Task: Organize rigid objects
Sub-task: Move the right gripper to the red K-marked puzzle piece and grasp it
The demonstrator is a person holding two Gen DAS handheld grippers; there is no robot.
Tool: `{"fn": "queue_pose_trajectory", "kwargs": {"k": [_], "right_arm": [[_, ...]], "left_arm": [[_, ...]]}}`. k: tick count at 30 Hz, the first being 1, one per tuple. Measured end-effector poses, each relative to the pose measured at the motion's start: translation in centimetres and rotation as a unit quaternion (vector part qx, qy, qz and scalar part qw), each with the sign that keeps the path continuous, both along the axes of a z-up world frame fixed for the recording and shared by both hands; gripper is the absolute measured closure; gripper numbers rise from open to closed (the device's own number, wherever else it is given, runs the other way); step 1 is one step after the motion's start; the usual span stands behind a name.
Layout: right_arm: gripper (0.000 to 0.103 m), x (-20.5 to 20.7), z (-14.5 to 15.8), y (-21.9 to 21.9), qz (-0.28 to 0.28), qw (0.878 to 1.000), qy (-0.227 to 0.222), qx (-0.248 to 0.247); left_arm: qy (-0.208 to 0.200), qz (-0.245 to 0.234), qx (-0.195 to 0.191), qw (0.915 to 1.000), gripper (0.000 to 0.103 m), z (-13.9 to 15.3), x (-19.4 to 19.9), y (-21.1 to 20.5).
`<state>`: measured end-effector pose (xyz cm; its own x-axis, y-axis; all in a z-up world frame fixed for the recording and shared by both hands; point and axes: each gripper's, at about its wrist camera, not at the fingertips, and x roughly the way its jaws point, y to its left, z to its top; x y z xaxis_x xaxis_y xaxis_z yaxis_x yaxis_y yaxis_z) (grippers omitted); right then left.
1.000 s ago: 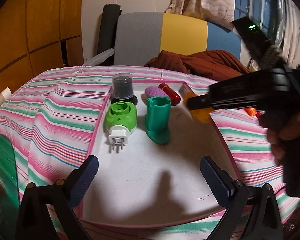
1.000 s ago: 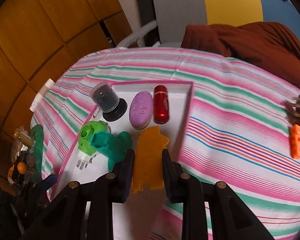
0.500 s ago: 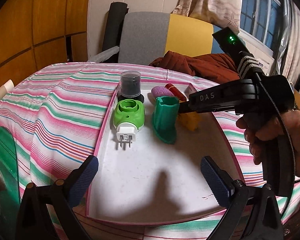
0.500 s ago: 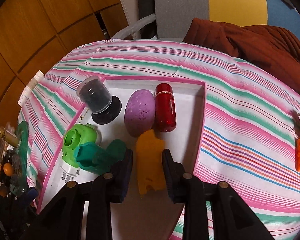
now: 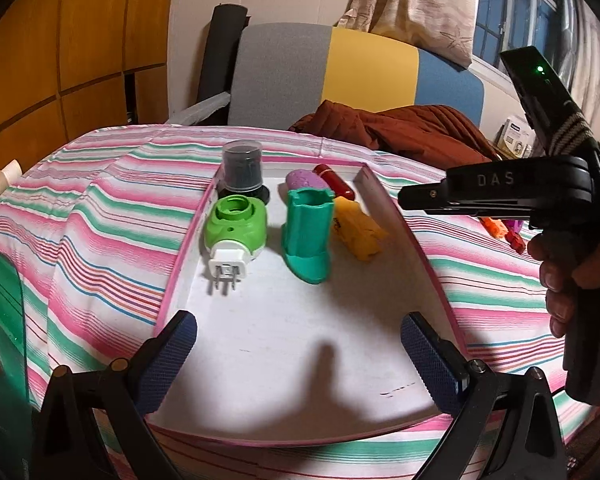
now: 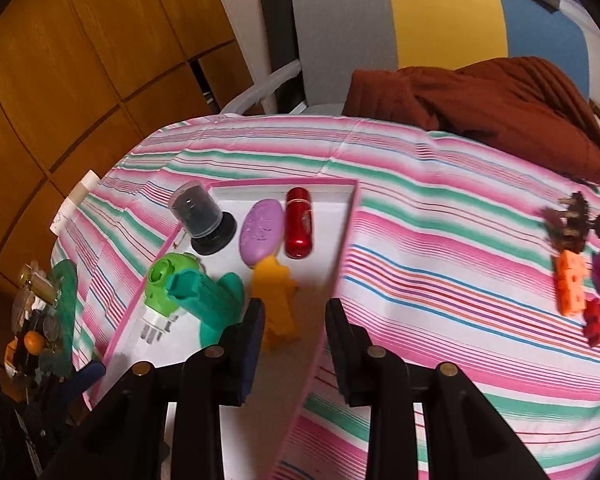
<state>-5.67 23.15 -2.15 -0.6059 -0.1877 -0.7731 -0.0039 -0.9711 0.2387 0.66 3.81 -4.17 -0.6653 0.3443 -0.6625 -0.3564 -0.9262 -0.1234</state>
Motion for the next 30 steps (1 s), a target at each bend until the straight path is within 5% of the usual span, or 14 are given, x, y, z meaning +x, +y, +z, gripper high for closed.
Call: {"fn": "queue_pose_trajectory", "kwargs": {"k": [30], "right_arm": [[0.072, 7.1, -3.2, 12.6, -0.12, 0.99, -0.056, 0.037]], "left_arm": [[0.021, -0.065, -0.018, 0.9975, 0.0, 1.6, 3.3, 5.0]]}}
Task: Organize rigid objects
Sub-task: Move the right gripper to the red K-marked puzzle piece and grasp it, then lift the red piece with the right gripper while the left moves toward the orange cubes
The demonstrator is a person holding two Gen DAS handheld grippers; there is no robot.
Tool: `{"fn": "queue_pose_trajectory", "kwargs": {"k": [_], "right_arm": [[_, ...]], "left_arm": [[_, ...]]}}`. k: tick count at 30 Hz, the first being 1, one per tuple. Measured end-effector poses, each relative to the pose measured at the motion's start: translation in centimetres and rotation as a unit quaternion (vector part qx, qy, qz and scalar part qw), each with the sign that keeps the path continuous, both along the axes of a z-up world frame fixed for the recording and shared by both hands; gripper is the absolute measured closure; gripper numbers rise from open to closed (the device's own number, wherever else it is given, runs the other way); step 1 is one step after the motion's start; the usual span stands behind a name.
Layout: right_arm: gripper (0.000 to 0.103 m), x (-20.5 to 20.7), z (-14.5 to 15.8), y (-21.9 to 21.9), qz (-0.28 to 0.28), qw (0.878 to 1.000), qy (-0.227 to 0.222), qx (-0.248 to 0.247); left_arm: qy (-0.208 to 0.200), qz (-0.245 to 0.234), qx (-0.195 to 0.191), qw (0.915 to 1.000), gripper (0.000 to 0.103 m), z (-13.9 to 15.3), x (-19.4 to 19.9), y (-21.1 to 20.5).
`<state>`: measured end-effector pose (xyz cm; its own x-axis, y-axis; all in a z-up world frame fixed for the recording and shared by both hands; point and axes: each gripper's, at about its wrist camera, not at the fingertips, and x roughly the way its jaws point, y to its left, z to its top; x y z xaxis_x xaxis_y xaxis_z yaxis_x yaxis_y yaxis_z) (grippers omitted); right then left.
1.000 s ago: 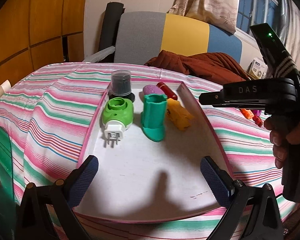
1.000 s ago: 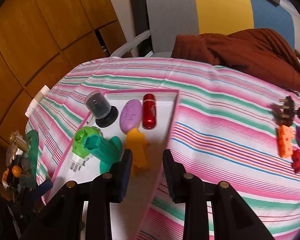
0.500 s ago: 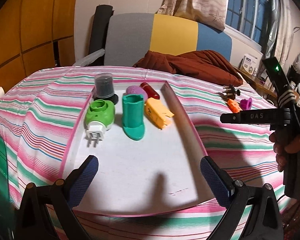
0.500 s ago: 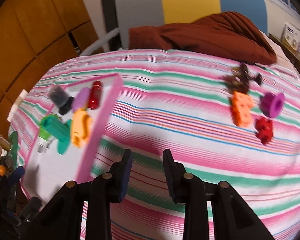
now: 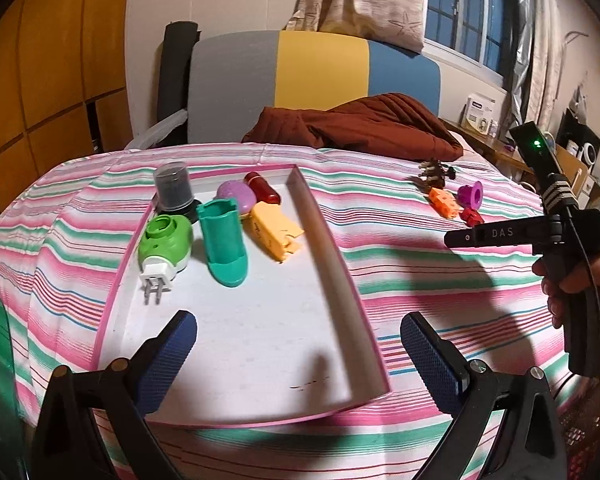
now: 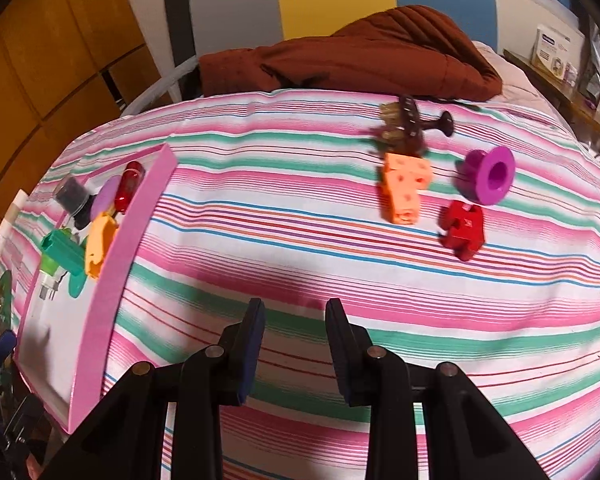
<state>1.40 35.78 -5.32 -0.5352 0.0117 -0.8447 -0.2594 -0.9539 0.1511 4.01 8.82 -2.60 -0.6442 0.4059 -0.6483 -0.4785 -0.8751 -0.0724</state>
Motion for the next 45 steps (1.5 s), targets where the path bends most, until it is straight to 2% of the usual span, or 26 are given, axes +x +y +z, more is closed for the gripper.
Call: {"fn": "queue_pose_trajectory", "kwargs": {"k": [6, 9, 11, 13, 16, 18, 22, 27, 34, 40, 45], "right_arm": [[0.072, 0.4, -0.8, 2.5, -0.024, 0.999, -0.026, 0.002], [0.072, 1.3, -0.9, 5.0, -0.064, 0.997, -0.033, 0.007], [0.072, 2.4, -1.0, 7.3, -0.124, 0.991, -0.039, 0.016], [0.072, 3.6, -0.9, 9.7, -0.19, 0.98, -0.046, 0.033], [0.072, 4.6, -0.3, 12.4, -0.223, 0.975, -0.012, -0.011], [0.072, 4.4, 0.4, 13.3, -0.218, 0.976, 0.019, -0.021], [0.072, 2.6, 0.6, 13.9, -0.188, 0.981, 0.045, -0.021], [0.072, 0.4, -0.7, 13.5, -0.155, 0.987, 0.036, -0.027], [0.072, -0.9, -1.6, 12.5, -0.116, 0.993, 0.031, -0.021], [0.071, -0.9, -2.2, 12.9, -0.116, 0.992, 0.026, -0.05], [0.071, -1.3, -2.2, 12.3, -0.101, 0.994, 0.007, -0.032]], "left_arm": [[0.002, -0.028, -0.002, 0.9996, 0.0, 0.5, 0.8, 1.3], [0.005, -0.042, -0.001, 0.9991, 0.001, 0.7, 1.4, 2.0], [0.009, -0.05, -0.004, 0.9987, 0.0, 0.8, 1.7, 2.5], [0.01, -0.058, -0.006, 0.9982, 0.0, 0.8, 2.1, 3.0], [0.007, -0.069, -0.007, 0.9975, 0.0, 0.7, 2.4, 3.7], [0.004, -0.077, -0.011, 0.997, 0.0, 0.5, 2.7, 4.3], [0.006, -0.089, -0.02, 0.9958, 0.0, 0.4, 3.3, 5.0], [0.01, -0.096, -0.033, 0.9948, 0.0, 0.1, 3.8, 5.8], [-0.001, -0.099, -0.033, 0.9946, 0.0, -0.2, 3.7, 6.7], [-0.002, -0.108, -0.037, 0.9935, 0.0, -0.1, 3.4, 8.4], [-0.008, -0.108, -0.03, 0.9937, 0.0, 0.3, 2.5, 10.2]]}}
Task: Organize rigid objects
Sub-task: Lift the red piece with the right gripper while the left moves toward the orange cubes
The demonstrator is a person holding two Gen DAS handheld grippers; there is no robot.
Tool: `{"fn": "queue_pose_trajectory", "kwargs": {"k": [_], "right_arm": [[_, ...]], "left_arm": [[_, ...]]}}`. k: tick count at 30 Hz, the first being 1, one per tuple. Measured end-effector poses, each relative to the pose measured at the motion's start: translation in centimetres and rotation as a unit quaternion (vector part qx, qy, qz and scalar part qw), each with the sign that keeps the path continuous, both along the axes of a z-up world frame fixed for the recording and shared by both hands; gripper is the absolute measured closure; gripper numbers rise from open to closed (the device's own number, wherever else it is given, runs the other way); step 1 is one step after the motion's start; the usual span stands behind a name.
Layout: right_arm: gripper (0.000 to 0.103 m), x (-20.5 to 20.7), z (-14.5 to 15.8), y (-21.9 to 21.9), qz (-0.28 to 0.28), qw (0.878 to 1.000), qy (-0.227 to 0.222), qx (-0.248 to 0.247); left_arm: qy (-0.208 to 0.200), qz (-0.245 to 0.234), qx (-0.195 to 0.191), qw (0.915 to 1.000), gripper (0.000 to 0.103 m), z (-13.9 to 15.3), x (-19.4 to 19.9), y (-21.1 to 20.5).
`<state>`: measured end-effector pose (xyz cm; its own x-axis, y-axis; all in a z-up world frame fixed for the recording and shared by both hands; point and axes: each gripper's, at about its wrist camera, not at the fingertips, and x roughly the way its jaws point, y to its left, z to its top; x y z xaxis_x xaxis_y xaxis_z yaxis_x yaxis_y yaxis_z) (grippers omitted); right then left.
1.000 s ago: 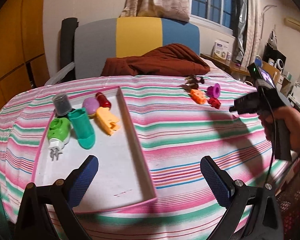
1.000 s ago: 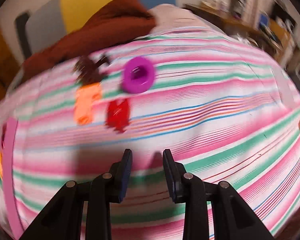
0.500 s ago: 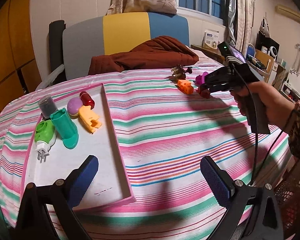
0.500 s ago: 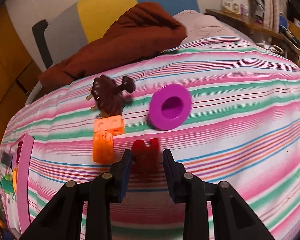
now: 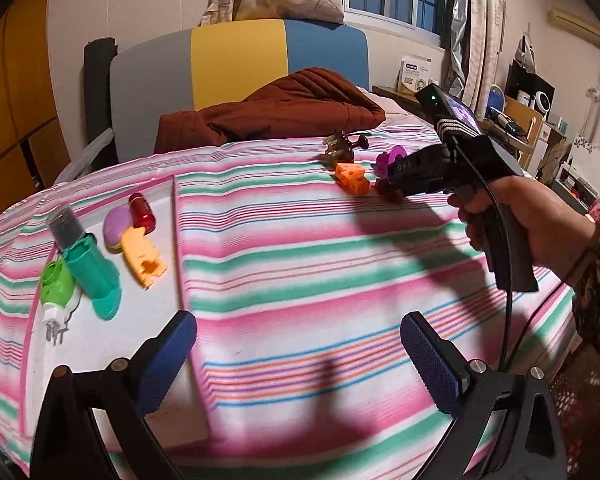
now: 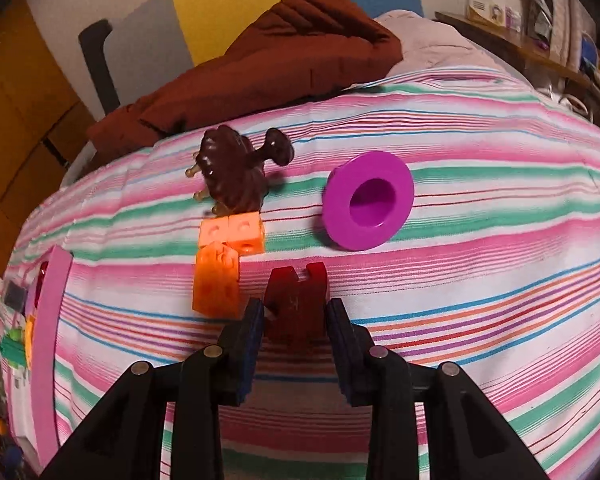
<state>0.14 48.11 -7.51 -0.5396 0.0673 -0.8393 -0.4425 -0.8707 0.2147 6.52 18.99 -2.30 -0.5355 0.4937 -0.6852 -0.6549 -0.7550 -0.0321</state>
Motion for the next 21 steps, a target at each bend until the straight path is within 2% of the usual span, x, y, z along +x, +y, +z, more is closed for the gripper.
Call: {"fn": "queue_pose_trajectory", "kwargs": {"k": [3, 6, 8, 13, 21], "right_arm": [[0.071, 0.4, 0.1, 0.6, -0.009, 1.0, -0.016, -0.008], [0.071, 2.1, 0.0, 2.5, -0.058, 0.996, -0.027, -0.057], [0.071, 3.0, 0.1, 3.5, -0.076, 0.994, -0.032, -0.068], [0.071, 4.4, 0.2, 5.0, -0.113, 0.991, -0.056, -0.042], [0.071, 4.5, 0.2, 5.3, -0.117, 0.99, -0.056, -0.056]], "left_arm": [[-0.004, -0.001, 0.002, 1.0, 0.0, 0.0, -0.5, 1.1], [-0.008, -0.003, 0.001, 1.0, 0.0, -0.2, -1.1, 2.2], [-0.016, -0.004, -0.005, 0.9999, 0.0, -0.5, -1.7, 3.1], [-0.039, 0.002, -0.01, 0.9992, 0.0, -1.3, -4.0, 6.5], [-0.047, 0.019, -0.022, 0.9985, 0.0, -1.7, -9.0, 13.5]]}}
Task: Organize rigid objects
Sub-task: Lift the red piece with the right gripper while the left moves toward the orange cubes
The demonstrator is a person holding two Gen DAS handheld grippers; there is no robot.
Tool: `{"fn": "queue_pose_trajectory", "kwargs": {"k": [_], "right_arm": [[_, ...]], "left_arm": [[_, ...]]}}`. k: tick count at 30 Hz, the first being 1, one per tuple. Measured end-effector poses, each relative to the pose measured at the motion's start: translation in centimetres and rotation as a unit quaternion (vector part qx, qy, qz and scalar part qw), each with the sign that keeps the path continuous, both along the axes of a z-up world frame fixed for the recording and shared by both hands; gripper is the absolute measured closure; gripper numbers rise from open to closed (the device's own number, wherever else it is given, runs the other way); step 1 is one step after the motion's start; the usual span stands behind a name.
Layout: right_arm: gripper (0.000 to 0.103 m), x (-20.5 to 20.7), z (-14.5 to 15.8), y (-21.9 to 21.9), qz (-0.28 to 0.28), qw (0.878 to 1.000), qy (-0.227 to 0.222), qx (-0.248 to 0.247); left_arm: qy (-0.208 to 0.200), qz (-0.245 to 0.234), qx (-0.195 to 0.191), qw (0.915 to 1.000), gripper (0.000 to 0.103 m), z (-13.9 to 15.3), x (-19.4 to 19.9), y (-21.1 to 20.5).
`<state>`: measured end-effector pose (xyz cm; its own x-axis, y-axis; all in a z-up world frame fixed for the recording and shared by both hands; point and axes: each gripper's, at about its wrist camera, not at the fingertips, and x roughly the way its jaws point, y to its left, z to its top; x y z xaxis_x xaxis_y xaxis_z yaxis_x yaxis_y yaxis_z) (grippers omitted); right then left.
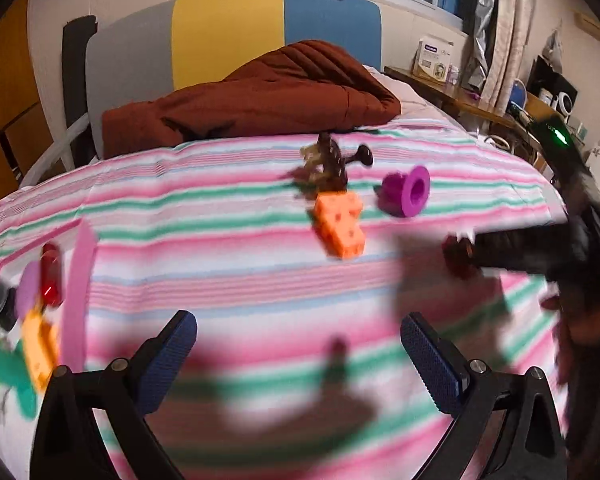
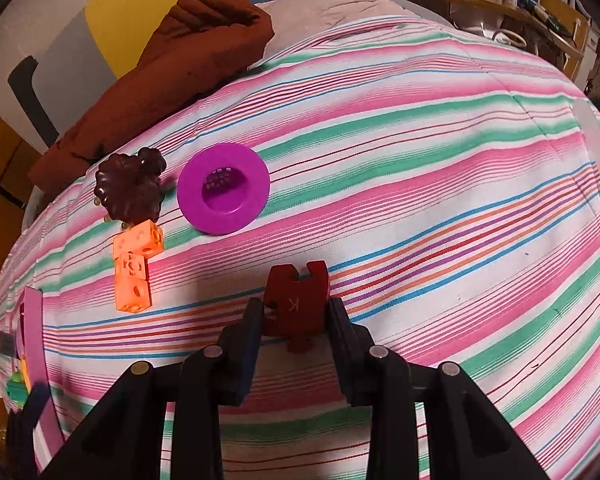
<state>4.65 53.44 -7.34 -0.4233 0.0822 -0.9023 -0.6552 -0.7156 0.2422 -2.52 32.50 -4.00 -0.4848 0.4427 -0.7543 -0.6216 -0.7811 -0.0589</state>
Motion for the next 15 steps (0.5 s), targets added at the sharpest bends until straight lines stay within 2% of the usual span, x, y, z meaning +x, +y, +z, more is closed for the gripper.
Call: {"fn": "queue_pose_trajectory", "kwargs": {"k": [6, 8, 12, 14, 15], "right_arm": [[0.071, 0.0, -0.1, 0.4, 0.001, 1.0, 0.0, -0.008], [0.07, 0.1, 0.0, 0.4, 0.0, 1.0, 0.001, -0.01], [0.07, 0.2, 0.0, 0.6, -0.001, 1.0, 0.002, -0.013], [0.07, 0.2, 0.0, 0.7, -0.001, 1.0, 0.001, -0.013], [0.07, 0.2, 0.0, 0.7, 0.0, 1.0, 0.001, -0.013]], "left_arm": [[-0.004, -0.002, -0.011, 0.9999, 0.001, -1.0, -2.8, 4.5], [0.001, 0.0, -0.017, 0.9999, 0.007, -1.5, -3.5, 5.4], [0.024, -0.015, -0.034, 0.999, 0.013, -2.5, -4.0, 7.0], [0.023, -0.023, -0.041, 0.9987, 0.021, -2.8, -4.2, 7.4], [0.015, -0.025, -0.041, 0.9987, 0.033, -3.1, -4.4, 7.5]]}}
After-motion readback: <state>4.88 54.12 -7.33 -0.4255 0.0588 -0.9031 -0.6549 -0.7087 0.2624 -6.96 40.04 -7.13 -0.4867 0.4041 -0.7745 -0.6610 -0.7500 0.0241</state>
